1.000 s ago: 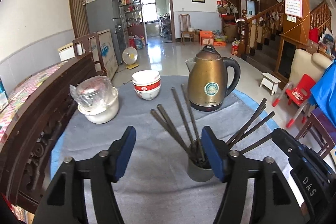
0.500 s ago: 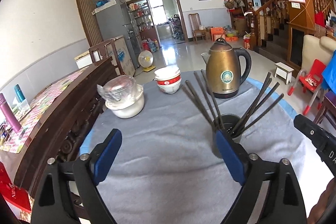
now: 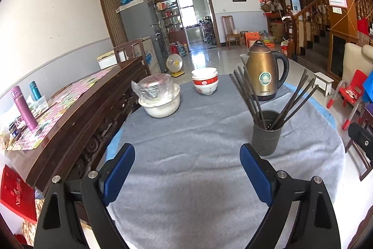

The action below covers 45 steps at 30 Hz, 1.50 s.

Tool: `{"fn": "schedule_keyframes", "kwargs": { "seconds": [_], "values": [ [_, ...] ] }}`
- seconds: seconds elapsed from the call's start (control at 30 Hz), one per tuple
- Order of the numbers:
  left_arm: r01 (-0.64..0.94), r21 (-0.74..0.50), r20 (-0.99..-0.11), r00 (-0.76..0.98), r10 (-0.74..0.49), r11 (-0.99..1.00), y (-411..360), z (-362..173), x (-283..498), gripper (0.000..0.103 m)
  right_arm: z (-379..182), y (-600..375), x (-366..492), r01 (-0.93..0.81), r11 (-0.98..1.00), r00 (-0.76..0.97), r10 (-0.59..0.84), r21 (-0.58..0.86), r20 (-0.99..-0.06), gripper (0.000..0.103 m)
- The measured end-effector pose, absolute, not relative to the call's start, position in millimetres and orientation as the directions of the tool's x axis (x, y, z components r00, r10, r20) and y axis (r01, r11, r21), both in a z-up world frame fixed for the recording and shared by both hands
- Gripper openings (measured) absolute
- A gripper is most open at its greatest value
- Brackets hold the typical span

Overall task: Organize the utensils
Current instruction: 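Withdraw both open tools up and away from the cup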

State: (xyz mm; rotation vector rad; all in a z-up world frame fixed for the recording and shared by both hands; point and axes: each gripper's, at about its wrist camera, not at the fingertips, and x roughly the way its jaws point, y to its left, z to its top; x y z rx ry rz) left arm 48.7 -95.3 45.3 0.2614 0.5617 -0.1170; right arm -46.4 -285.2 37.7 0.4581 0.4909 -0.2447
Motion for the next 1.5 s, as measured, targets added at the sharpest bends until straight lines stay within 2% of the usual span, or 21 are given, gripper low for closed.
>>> {"fn": "schedule_keyframes", "kwargs": {
  "seconds": [0.47,0.57,0.73,1.5],
  "values": [
    [0.125,0.232,-0.48,0.877,0.002,0.965,-71.1,56.4,11.4,0.092,48.7,-252.0,-79.6,0.297,0.893,0.861,-0.097,0.338,-0.5,0.061],
    [0.103,0.234,-0.459,0.888,0.016,0.967,-62.9,62.3,5.4,0.098,55.0,-243.5,-84.4,0.287,0.9,0.866,-0.096,0.329,-0.491,0.061],
    [0.073,0.238,-0.429,0.903,0.037,0.969,-48.3,71.6,-4.4,0.099,64.8,-230.6,-86.5,0.269,0.909,0.874,-0.092,0.317,-0.478,0.061],
    [0.002,0.187,-0.418,0.905,0.077,0.982,3.7,80.4,-13.1,0.099,80.6,-187.7,-87.8,0.22,0.937,0.885,-0.076,0.27,-0.459,0.061]
  ]
}}
